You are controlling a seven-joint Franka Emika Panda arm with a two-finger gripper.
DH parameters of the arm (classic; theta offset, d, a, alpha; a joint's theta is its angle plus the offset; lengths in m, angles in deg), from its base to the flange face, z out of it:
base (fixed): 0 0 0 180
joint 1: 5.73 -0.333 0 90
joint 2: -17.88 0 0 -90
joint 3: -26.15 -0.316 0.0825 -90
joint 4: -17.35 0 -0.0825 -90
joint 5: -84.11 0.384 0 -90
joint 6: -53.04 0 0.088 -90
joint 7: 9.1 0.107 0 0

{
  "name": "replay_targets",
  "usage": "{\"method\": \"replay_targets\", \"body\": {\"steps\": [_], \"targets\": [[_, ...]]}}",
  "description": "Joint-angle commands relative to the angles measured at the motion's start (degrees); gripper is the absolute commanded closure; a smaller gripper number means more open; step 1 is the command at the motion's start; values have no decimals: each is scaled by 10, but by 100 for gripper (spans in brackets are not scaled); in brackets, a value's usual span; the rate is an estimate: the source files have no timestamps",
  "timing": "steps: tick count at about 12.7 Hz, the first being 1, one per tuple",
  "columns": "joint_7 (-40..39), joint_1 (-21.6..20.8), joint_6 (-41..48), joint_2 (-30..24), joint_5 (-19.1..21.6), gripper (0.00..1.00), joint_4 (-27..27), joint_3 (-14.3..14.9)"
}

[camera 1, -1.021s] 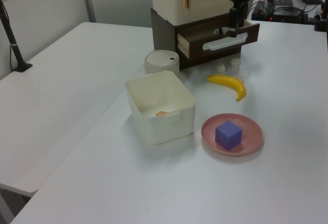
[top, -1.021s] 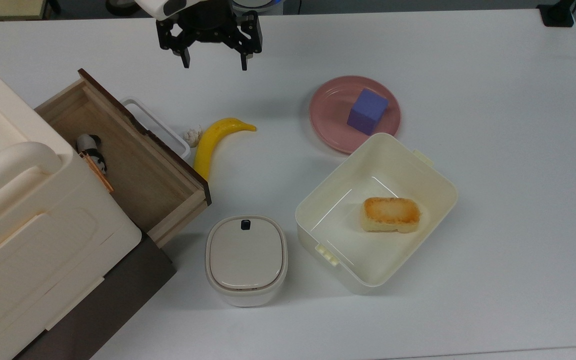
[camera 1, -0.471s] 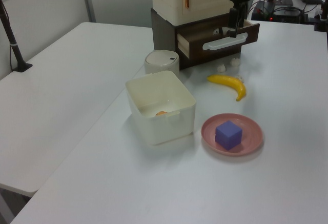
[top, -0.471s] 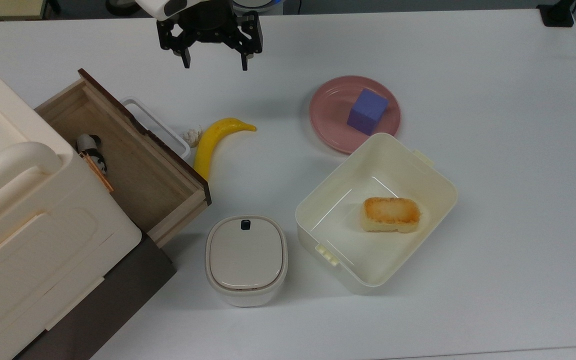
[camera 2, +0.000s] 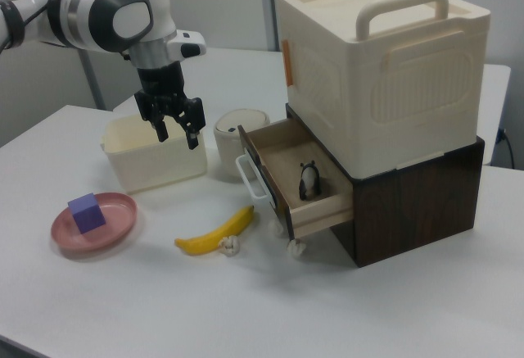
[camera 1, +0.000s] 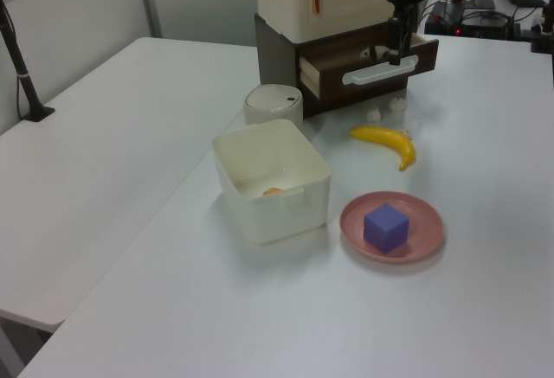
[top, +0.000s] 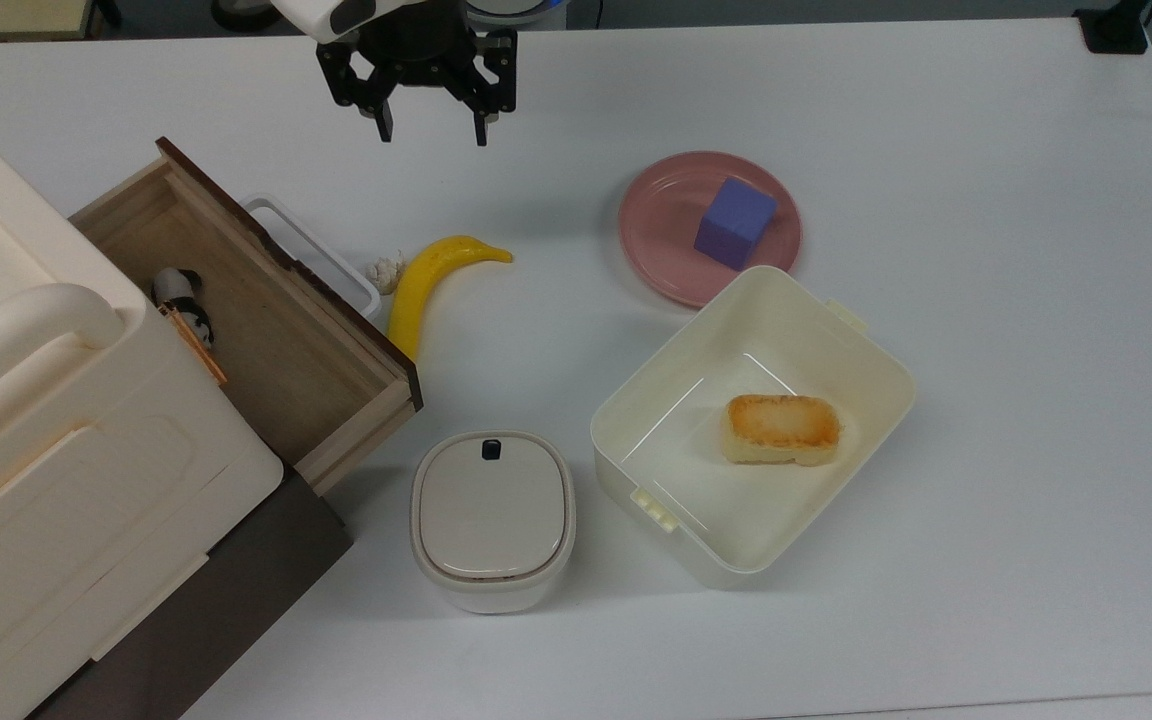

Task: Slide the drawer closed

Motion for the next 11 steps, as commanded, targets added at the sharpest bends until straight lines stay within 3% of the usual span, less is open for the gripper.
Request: {"method": "replay_targets", "body": {"steps": [1, 3, 6, 7, 10, 11], "targets": [[18, -7, -6, -11, 3, 57, -16, 1], [56, -7, -12, -10, 4, 75, -17, 0], [116, -6, -27, -8, 5, 77, -18, 0], [186, -5, -44, -4, 5, 84, -19, 0], [382, 16, -111, 11, 5, 86, -46, 1], [415, 21, -137, 17, 5, 87, -62, 1]]}}
